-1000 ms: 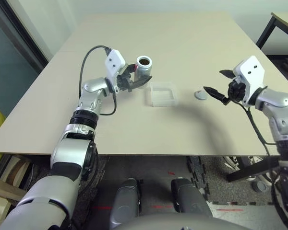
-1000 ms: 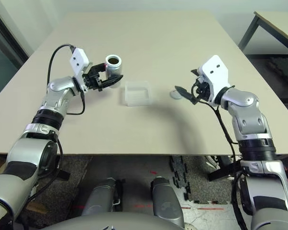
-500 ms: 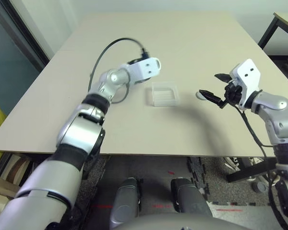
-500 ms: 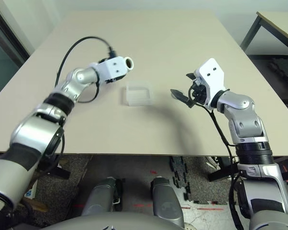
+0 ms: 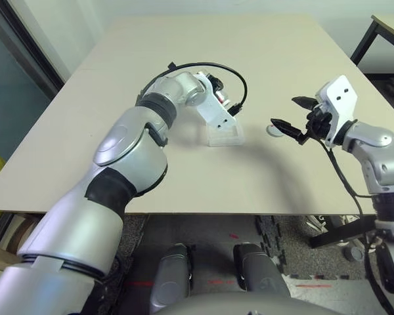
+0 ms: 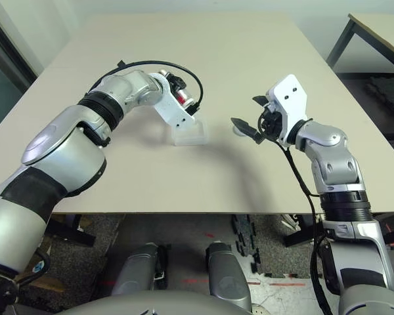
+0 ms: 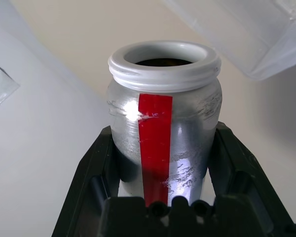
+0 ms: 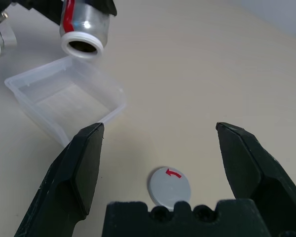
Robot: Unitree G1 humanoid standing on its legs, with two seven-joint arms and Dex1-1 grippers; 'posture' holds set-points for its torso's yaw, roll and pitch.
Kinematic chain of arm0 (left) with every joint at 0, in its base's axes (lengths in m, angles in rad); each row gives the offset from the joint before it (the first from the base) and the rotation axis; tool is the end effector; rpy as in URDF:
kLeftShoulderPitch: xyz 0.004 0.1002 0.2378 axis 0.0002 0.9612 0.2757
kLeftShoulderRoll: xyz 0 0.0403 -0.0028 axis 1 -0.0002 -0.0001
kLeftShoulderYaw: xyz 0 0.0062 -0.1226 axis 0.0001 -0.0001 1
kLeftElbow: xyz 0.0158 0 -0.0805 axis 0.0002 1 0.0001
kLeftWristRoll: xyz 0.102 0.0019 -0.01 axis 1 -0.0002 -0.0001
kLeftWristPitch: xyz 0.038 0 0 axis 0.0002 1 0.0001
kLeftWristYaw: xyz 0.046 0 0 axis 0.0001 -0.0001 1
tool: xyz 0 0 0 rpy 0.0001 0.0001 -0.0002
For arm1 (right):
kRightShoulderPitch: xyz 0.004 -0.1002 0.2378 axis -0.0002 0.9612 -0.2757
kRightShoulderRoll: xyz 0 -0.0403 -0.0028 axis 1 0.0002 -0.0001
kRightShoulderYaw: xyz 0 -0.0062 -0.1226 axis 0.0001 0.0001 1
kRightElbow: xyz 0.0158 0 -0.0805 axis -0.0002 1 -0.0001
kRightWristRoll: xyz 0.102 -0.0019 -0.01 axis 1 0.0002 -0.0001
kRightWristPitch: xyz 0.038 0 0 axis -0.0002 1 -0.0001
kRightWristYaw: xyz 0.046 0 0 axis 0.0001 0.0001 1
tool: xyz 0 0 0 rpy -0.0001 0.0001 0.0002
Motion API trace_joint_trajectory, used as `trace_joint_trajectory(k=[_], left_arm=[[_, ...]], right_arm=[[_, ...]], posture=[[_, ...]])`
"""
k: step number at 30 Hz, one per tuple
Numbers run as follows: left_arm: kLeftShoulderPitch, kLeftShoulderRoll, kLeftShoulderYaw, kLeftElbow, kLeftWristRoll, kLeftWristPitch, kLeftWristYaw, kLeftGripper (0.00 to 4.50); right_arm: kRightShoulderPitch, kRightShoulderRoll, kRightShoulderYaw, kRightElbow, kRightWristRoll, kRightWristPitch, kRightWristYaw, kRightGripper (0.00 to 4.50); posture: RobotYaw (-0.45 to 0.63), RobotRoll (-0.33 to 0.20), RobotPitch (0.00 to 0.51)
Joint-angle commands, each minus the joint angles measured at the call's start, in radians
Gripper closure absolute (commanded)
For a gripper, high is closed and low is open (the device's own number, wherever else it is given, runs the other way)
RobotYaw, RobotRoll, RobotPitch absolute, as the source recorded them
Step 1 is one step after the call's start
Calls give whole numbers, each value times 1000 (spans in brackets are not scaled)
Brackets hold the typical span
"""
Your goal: Pour the medicine from the bottle into the box.
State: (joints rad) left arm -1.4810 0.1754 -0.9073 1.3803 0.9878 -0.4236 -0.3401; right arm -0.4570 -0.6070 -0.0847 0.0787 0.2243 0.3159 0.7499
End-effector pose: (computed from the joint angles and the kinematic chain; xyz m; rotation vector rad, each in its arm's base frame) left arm 0.3933 0.0622 0.2116 2.1878 -0.1338 -0.8385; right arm 0.2842 -0.2653 0.1556 -0.3540 0.0232 0.6224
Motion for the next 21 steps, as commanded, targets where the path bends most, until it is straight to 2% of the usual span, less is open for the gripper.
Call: trace_joint_trajectory(k=[1,5,11,17,21], left_arm=[[-16,-1,29,7,-18,6,-19,1793],[-5,12,16,7,6,4,-12,1793],[7,20,45,7,-18,1,-34,1793],[52,42,291,1,-252,26,-178,1793],[91,58,426,-12,-373,53,-233,1793]], right_arm=[[6,-2,-13,-15,14,14,-6,0],[-13,7,-5,0,14,13,-1,0],[-34,16,6,22,6,5,6,0],[-44,14,5,37,3,-4,13,0],[-44,14,10,35,4,-5,23,0]], posture=[[-157,0,40],[-139,0,40],[-131,0,38],[-130,0,36],[-122,0,37]])
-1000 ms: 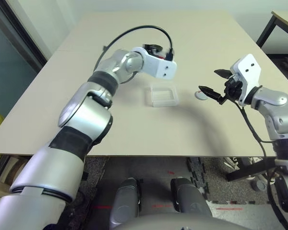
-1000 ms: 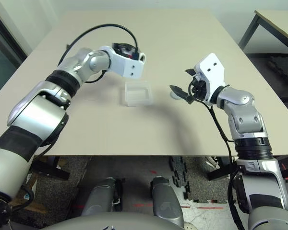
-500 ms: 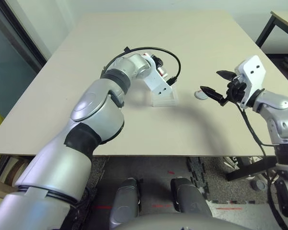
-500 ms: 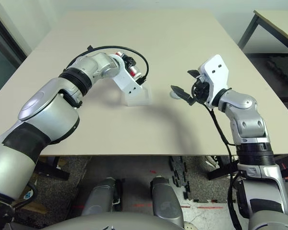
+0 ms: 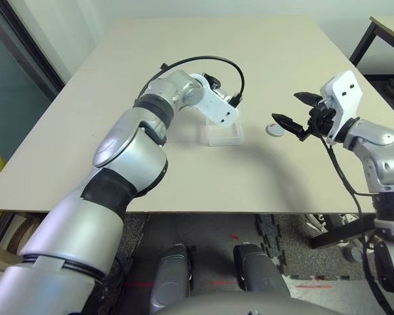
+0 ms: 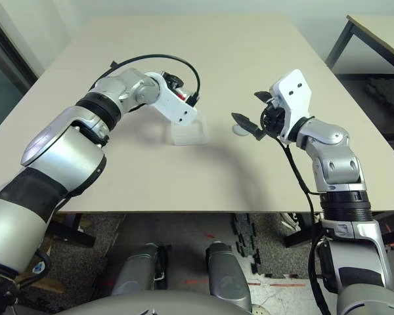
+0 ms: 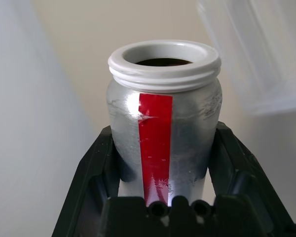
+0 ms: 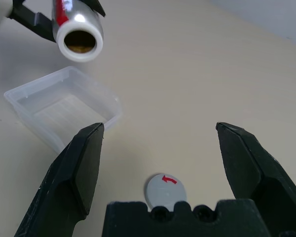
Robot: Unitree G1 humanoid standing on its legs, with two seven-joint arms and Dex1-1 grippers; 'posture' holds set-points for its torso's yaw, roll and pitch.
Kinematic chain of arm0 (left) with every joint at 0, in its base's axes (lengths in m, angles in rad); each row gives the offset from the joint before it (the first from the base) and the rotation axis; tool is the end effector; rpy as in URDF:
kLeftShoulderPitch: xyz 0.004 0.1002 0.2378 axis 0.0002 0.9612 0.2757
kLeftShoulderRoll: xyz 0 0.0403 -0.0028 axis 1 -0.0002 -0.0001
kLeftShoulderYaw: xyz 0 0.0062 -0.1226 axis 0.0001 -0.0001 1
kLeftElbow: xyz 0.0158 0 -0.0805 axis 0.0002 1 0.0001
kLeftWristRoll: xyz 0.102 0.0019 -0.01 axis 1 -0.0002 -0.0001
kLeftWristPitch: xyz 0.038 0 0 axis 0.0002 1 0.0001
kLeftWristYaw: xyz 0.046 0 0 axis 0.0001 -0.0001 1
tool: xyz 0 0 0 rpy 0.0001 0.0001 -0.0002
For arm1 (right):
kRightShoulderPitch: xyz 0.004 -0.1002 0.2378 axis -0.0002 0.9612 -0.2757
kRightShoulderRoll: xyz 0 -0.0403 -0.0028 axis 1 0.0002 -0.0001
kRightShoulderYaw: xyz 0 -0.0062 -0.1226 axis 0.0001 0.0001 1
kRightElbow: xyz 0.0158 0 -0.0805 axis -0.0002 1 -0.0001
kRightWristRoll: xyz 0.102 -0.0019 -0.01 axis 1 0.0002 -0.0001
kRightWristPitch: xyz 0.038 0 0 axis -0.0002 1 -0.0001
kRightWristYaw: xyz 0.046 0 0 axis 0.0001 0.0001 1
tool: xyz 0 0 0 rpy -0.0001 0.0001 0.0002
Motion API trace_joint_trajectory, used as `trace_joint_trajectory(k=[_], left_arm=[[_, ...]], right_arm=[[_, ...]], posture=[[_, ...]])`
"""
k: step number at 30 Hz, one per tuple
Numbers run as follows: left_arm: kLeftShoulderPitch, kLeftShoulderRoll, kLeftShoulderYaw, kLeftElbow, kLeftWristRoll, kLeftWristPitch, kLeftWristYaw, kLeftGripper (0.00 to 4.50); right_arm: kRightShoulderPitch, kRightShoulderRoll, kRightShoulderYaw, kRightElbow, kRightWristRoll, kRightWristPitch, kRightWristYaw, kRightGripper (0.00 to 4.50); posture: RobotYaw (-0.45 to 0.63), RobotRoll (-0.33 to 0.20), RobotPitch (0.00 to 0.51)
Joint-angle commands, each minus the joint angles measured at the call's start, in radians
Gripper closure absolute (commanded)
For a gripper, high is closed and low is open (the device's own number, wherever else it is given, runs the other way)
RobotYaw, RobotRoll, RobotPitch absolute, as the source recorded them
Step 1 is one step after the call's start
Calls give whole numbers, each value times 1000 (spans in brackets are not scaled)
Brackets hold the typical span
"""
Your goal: Pour the medicine from the bottle into the box.
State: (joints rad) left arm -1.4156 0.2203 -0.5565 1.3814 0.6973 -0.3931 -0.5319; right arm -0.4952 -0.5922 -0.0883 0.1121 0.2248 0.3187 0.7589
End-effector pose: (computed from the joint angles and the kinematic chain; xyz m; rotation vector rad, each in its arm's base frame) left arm 0.3986 0.0918 0.2139 1.5675 -0.0016 -0.8684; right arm 0.2908 -0.2634 0.1591 -0.3337 0.0123 0.6275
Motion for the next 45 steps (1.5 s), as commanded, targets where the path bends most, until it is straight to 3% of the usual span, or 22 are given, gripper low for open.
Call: trace_joint_trajectory(k=[1,6,17,27,34,45], left_arm=[[36,16,112,-17,-116,33,-51,1793],[113,30,341,-38,-334,115,-107,1793],[285,44,610,-118,-613,156,-163,1793],[423,30,695,-224,-755,151,-242,1793],[512,2,699,-300,-800,151,-243,1793],[493,16,711,-306,-824,165,-210,1793]], right_arm=[[-6,1,16,1,4,-9,17,0],[-13,5,31,13,1,-15,42,0],[-56,-7,62,57,-10,-35,108,0],[-88,-5,99,113,-39,-68,152,0],[-95,2,110,128,-51,-82,156,0],[-87,0,110,121,-50,-83,151,0]], posture=[[-122,0,37],[-100,0,43],[-84,0,51],[-69,0,58],[-68,0,58],[-77,0,53]])
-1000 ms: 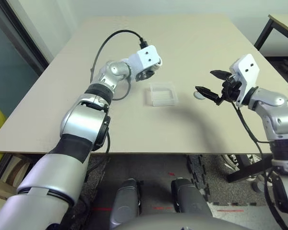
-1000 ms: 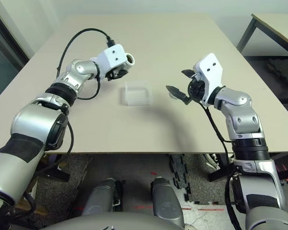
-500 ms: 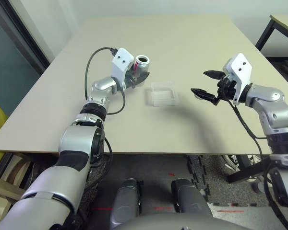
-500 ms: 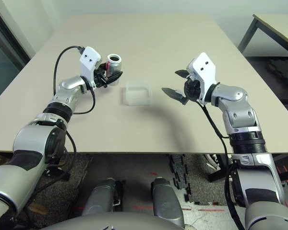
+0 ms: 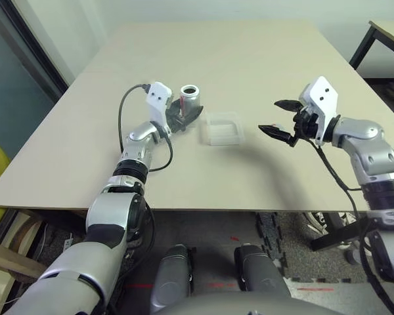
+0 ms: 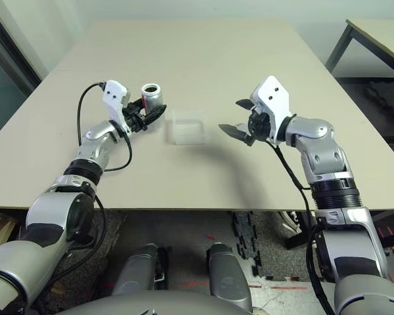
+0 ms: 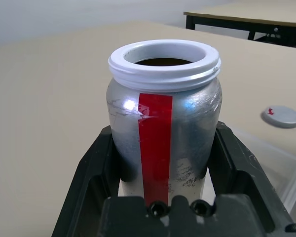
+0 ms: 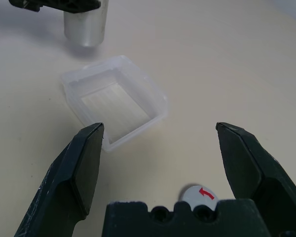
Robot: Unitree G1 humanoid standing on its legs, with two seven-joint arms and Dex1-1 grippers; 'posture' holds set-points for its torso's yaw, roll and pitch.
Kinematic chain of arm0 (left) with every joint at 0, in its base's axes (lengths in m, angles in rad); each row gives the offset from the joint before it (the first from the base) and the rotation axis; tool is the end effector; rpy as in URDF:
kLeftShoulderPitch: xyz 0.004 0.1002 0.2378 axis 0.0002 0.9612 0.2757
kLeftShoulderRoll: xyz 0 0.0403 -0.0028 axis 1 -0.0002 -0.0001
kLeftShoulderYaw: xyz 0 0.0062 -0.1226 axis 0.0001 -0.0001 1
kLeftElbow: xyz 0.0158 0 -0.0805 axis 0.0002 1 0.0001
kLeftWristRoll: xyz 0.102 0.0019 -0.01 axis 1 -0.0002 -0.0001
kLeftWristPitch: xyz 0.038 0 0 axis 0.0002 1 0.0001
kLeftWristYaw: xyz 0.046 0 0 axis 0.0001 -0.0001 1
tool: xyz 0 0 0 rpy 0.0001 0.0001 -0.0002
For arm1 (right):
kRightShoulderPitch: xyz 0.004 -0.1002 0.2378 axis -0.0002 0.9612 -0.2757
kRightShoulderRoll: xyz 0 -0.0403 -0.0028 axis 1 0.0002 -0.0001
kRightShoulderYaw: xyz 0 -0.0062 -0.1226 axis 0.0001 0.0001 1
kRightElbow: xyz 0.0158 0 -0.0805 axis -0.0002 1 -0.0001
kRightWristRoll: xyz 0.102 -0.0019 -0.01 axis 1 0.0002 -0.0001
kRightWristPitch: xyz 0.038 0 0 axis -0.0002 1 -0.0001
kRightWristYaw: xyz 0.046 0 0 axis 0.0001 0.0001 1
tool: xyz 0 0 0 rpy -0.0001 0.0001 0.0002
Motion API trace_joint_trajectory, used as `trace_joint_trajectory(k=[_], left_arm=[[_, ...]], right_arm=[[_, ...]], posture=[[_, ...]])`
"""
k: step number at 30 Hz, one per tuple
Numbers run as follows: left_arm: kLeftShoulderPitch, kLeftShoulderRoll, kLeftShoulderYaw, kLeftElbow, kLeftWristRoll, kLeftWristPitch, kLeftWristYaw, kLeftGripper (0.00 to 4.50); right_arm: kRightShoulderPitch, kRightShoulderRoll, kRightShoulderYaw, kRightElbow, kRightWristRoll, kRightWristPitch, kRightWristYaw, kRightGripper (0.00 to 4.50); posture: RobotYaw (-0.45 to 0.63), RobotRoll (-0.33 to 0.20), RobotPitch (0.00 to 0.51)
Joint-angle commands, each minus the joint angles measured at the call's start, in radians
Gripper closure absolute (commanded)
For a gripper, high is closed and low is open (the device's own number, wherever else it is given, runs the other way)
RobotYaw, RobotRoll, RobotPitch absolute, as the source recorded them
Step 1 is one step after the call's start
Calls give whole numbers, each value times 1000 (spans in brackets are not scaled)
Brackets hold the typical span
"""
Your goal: Pour the medicine from the bottle into the box.
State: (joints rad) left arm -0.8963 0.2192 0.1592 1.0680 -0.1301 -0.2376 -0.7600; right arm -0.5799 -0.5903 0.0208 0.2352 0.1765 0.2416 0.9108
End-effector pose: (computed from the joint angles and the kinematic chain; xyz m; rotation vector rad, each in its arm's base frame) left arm 0.3650 0.1837 0.0995 0.0199 -0.0722 -0.6849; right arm 0.3095 -0.2498 0.1572 -0.4122 0.0688 0.8252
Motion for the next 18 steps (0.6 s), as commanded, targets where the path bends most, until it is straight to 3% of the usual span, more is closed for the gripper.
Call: trace_joint_trajectory(k=[1,7,10,12,15,18], left_arm=[[-47,26,-22,21,27,9,35,1793],[-217,53,-206,120,237,-32,104,1793],[-349,52,-417,181,462,-83,140,1793],[-407,47,-514,213,560,-107,148,1793],[-543,19,-800,262,855,-122,230,1794],[-584,-11,-975,298,1027,-110,303,1798]], right_arm=[[-2,-2,0,-2,-1,-6,-2,0],[-13,-2,0,19,-3,-15,0,0],[-17,-3,-1,21,-1,-16,4,0],[-18,-4,-2,22,1,-17,5,0],[8,-9,-9,-5,7,-12,3,0],[41,-11,-21,-36,14,-1,-11,0]], posture=[[-75,0,53],[-64,0,52],[-66,0,50],[-66,0,51],[-86,0,49],[-111,0,42]])
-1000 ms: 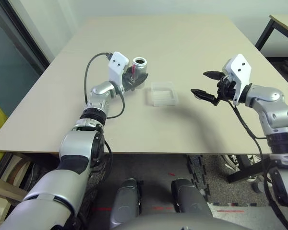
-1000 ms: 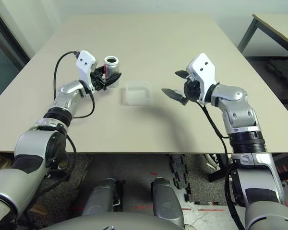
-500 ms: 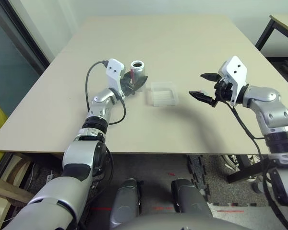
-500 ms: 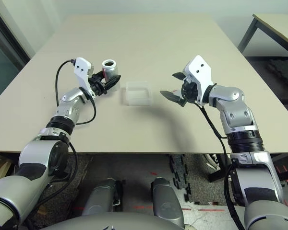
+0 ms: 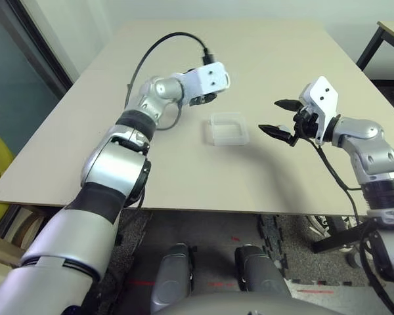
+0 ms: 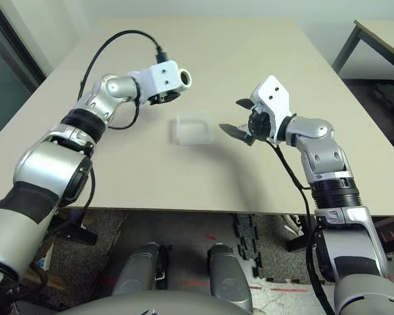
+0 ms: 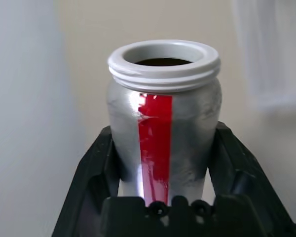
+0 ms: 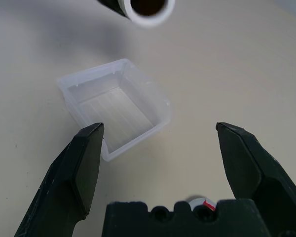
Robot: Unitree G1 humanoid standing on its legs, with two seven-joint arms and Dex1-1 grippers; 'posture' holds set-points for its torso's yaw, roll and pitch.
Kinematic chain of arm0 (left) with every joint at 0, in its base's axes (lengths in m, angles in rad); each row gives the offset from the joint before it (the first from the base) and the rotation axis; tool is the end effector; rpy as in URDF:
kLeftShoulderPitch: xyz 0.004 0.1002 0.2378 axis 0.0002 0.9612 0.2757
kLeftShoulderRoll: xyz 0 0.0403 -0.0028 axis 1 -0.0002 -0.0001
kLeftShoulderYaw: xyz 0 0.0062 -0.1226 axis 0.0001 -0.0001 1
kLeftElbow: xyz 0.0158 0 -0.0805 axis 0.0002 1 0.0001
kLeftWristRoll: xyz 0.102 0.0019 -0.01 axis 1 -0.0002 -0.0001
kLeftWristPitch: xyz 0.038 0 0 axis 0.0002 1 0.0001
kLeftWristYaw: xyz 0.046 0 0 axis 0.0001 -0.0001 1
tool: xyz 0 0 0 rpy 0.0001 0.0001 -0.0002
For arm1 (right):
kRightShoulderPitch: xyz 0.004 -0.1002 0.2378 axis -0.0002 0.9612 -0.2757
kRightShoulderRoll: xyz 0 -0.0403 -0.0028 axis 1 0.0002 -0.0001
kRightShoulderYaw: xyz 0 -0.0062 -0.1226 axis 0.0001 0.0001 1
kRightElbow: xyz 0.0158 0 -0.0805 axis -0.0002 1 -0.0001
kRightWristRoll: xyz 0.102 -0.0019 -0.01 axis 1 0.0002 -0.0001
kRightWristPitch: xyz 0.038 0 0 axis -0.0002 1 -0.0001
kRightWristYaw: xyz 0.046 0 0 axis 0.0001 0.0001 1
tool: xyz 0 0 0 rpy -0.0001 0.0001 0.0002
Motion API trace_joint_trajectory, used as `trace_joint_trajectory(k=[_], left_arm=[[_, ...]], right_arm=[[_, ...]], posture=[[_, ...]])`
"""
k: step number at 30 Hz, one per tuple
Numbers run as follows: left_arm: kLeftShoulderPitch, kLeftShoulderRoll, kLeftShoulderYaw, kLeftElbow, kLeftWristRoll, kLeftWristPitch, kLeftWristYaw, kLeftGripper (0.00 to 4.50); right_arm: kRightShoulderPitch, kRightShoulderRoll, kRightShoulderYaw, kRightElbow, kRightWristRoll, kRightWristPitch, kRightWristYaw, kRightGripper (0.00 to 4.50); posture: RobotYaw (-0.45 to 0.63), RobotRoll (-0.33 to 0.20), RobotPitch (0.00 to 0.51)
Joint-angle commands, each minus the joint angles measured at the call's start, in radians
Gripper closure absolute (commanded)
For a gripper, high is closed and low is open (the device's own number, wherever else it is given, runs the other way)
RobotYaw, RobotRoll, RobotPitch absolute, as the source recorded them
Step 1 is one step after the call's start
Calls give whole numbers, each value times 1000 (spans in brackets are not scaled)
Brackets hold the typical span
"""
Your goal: Pour the medicine from the bottle into the box.
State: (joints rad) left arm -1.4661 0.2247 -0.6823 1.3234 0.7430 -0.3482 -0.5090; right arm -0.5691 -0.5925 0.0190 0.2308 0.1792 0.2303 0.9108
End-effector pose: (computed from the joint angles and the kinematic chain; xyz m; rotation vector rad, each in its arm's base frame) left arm 0.3978 0.0780 0.2332 1.7617 -0.0434 -0.8121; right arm 0.3079 -0.2508 0.1556 -0.4145 0.0638 0.8262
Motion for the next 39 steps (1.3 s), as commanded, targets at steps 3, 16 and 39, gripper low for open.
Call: trace_joint_trajectory(k=[3,16,39], left_arm=[[-22,-37,-222,61,240,-7,82,1798],[-56,-96,-263,76,303,6,148,1799],[102,-23,389,41,-303,126,-194,1799]], right_arm=[[63,-6,-35,-70,24,27,-33,0],[43,14,-39,-70,37,39,-58,0],[-6,22,-11,-1,28,15,-4,0]], posture=[[-136,0,37],[-131,0,29],[-55,0,33]])
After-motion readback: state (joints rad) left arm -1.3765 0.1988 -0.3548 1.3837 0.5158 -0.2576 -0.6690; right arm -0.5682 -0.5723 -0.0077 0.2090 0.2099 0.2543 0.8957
